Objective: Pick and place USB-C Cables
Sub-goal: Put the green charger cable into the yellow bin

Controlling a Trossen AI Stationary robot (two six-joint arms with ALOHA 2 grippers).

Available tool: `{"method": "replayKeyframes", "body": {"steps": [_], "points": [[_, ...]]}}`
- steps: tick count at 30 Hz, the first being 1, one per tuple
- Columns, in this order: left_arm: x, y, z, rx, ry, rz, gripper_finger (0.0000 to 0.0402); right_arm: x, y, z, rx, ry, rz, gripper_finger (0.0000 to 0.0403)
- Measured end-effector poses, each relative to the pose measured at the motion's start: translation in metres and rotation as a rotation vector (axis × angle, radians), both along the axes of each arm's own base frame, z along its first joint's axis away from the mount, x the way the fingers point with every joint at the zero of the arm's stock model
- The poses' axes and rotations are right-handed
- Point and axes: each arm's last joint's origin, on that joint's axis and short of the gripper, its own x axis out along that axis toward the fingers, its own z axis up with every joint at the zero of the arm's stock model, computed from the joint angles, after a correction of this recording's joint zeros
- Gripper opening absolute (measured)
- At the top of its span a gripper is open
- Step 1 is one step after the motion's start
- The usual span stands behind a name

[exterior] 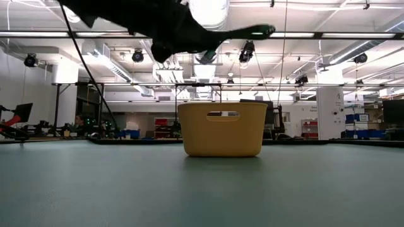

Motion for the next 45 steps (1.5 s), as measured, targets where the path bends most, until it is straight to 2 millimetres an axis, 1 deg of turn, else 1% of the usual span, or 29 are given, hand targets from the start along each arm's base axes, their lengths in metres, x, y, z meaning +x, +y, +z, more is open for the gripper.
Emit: {"method": "replayKeyframes", "body": {"steps": [4,7,10,12,15,19,22,25,27,30,34,36,40,43,45], "points": [[0.004,0.003,0.010,0.091,0.147,0.107,0.0008,-0.020,-0.010,0.020,0.088,-0.100,-0.038,0.0150],[0.005,0.005,0.018,0.147,0.230,0.188,0.0008,-0.034,-0.016,0.028,0.156,-0.149,-0.055,0.0150],[0.005,0.007,0.021,0.162,0.250,0.290,0.0008,-0.046,-0.021,0.029,0.201,-0.184,-0.081,0.0150],[0.005,0.008,0.020,0.126,0.244,0.318,0.0008,-0.052,-0.024,0.027,0.224,-0.205,-0.104,0.0150],[0.005,0.008,0.019,0.037,0.211,0.357,0.0008,-0.060,-0.028,0.019,0.240,-0.225,-0.136,0.0148],[0.005,0.007,0.017,-0.038,0.189,0.394,0.0008,-0.067,-0.034,0.006,0.190,-0.257,-0.193,0.0145],[0.006,0.007,0.012,-0.085,0.182,0.416,0.0008,-0.068,-0.036,-0.005,0.152,-0.309,-0.218,0.0143],[0.011,0.005,0.006,-0.127,0.175,0.437,0.0008,-0.069,-0.036,-0.018,0.141,-0.328,-0.194,0.0144],[0.013,0.005,0.001,-0.139,0.190,0.448,0.0008,-0.069,-0.036,-0.028,0.137,-0.336,-0.159,0.0145],[0.020,0.004,-0.001,-0.169,0.177,0.459,0.0008,-0.071,-0.036,-0.041,0.164,-0.361,-0.077,0.0145],[0.024,0.003,-0.001,-0.214,0.168,0.494,0.0008,-0.077,-0.038,-0.051,0.226,-0.475,0.073,0.0139],[0.022,0.004,-0.003,-0.244,0.184,0.531,0.0008,-0.083,-0.039,-0.054,0.260,-0.550,0.146,0.0136],[0.020,0.004,0.000,-0.337,0.163,0.608,0.0008,-0.095,-0.043,-0.064,0.314,-0.659,0.276,0.0129],[0.025,0.002,0.004,-0.394,0.123,0.622,0.0008,-0.103,-0.047,-0.072,0.311,-0.718,0.323,0.0125],[0.029,0.001,0.005,-0.416,0.110,0.626,0.0008,-0.108,-0.050,-0.079,0.283,-0.727,0.334,0.0123]]}}
